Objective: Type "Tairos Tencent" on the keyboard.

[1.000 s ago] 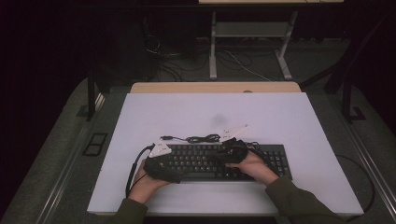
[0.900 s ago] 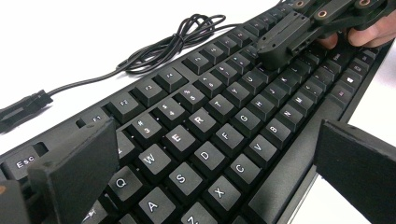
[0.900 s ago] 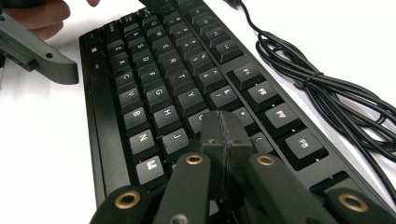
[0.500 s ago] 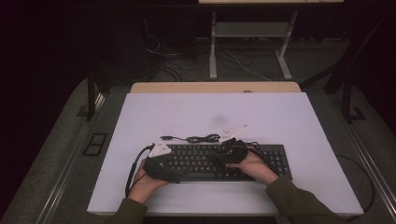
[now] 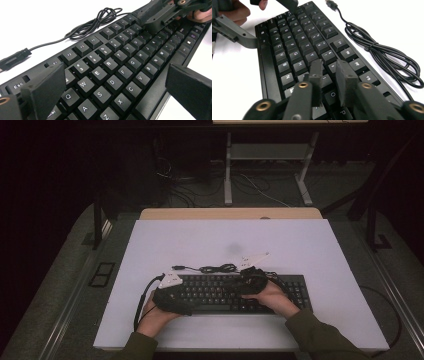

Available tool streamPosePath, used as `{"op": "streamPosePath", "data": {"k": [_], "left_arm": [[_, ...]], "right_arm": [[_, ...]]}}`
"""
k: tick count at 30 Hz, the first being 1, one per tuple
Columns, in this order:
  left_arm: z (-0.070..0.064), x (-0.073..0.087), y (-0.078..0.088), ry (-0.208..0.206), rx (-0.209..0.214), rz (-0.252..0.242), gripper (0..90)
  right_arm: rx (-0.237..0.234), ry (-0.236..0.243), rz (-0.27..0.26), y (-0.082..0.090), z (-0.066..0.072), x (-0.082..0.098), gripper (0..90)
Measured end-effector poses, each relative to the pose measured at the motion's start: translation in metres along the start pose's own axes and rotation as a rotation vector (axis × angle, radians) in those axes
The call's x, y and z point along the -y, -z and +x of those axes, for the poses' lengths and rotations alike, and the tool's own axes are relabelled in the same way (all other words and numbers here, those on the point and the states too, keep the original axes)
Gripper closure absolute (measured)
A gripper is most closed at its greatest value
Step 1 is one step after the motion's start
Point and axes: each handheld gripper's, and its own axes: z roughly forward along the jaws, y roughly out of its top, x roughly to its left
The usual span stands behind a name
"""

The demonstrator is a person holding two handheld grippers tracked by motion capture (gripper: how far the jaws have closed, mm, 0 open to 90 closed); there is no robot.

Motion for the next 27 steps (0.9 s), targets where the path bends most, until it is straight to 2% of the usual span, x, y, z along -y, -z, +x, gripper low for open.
{"op": "streamPosePath", "data": {"k": [4,12,20,27], "left_arm": [[0.0,0.0,0.001,-0.003,-0.009,-0.004,5.3],[0.001,-0.002,0.001,-0.001,-0.014,-0.011,12.9],[0.002,-0.003,-0.002,0.002,-0.007,-0.005,20.2],[0.003,-0.006,-0.004,-0.007,0.0,-0.002,35.5]], "right_arm": [[0.005,-0.014,-0.019,0.003,-0.001,0.0,59.5],[0.024,-0.02,-0.038,0.007,-0.001,0.001,44.0],[0.051,-0.035,-0.05,0.011,-0.003,0.005,38.7],[0.068,-0.045,-0.056,0.016,-0.004,0.008,37.7]]}}
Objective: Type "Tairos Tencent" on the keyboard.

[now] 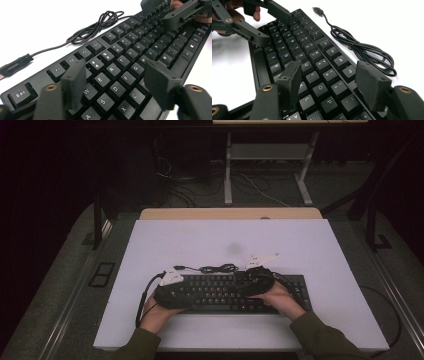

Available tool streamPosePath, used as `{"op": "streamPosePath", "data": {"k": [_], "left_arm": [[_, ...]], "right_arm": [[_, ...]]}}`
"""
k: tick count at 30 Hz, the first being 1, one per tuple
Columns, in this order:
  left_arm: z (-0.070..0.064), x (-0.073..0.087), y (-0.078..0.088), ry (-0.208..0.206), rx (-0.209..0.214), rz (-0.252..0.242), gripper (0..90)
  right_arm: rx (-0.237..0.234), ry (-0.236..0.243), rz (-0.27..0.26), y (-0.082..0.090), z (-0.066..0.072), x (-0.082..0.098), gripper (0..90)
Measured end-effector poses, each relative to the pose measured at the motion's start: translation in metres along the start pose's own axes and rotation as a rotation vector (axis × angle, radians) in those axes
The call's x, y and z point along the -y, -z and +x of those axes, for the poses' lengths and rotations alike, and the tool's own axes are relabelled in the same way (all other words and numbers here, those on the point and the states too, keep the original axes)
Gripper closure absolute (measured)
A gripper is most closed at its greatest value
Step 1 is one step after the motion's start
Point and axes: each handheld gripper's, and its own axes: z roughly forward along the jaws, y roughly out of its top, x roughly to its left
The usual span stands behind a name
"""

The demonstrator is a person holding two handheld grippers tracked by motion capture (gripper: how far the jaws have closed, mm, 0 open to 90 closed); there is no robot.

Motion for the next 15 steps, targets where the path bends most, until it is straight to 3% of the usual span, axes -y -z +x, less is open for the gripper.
{"op": "streamPosePath", "data": {"k": [8,15], "left_arm": [[0.003,-0.0029,-0.0018,-0.005,0.01,0.007,65.0],[0.0061,-0.0052,-0.0059,0.004,0.03,0.031,81.9]], "right_arm": [[0.019,-0.009,-0.003,0.0048,-0.0017,0.0035,37.1],[0.034,-0.019,-0.006,0.0084,-0.0027,0.0066,36.7]]}}
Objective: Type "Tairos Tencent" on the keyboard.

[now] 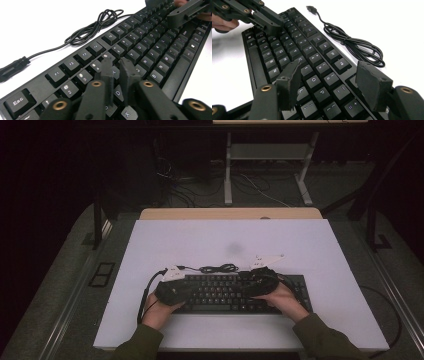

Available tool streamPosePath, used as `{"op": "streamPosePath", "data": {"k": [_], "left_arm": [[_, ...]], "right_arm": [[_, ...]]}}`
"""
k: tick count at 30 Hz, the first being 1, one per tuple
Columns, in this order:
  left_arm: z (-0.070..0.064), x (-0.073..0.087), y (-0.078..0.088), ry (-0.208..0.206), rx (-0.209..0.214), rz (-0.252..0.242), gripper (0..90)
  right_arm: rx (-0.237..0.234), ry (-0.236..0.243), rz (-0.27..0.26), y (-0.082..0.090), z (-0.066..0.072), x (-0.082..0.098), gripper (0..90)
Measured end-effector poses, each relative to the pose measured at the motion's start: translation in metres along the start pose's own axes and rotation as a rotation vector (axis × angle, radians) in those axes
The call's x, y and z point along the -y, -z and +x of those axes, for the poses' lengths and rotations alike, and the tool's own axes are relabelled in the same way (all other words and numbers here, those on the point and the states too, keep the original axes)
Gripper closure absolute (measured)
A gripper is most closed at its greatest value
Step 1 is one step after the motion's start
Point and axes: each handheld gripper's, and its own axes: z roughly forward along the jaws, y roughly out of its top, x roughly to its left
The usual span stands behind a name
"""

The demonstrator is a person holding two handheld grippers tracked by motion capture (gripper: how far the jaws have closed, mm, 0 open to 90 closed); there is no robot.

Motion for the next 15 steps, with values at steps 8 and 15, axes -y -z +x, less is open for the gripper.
{"op": "streamPosePath", "data": {"k": [8,15], "left_arm": [[0.0015,-0.0029,-0.0036,-0.007,0.01,0.024,89.2],[0.0012,-0.0048,-0.0076,-0.009,0.01,0.029,89.2]], "right_arm": [[0.01,-0.004,-0.001,0.0035,-0.0011,0.0026,36.5],[0.017,-0.012,-0.003,0.0057,-0.0014,0.0049,36.5]]}}
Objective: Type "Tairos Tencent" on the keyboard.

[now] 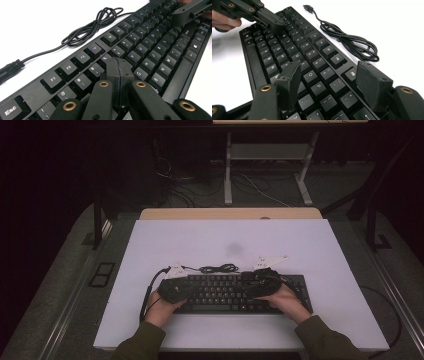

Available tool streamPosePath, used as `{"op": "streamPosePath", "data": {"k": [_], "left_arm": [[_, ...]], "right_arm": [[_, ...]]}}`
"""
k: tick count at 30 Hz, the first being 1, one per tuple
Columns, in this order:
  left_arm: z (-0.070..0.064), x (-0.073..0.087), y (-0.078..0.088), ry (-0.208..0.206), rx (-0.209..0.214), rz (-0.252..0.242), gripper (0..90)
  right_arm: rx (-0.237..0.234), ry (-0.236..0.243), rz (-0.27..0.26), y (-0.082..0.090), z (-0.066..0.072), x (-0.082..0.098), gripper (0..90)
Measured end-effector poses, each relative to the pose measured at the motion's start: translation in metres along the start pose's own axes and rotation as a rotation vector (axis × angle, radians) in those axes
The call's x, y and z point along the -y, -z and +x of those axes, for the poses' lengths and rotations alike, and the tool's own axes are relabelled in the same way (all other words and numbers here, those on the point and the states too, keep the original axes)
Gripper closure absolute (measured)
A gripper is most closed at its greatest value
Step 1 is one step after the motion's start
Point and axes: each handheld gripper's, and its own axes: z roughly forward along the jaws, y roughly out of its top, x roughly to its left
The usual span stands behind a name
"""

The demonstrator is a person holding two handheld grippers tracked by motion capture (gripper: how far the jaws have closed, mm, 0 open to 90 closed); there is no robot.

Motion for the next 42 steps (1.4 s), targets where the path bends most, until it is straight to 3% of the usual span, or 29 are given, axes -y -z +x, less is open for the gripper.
{"op": "streamPosePath", "data": {"k": [22,31,42], "left_arm": [[-0.0001,-0.0032,-0.0073,0.003,0.008,0.013,89.3],[-0.0014,-0.0039,-0.0091,-0.019,-0.001,0.041,89.3],[-0.0008,-0.0044,-0.0072,-0.003,0.008,0.025,89.2]], "right_arm": [[0.014,-0.007,-0.003,0.0043,-0.0015,0.0024,36.5],[0.017,-0.007,0.0,0.0039,-0.0011,0.0024,36.5],[0.017,-0.007,-0.002,0.0043,-0.0015,0.0023,36.5]]}}
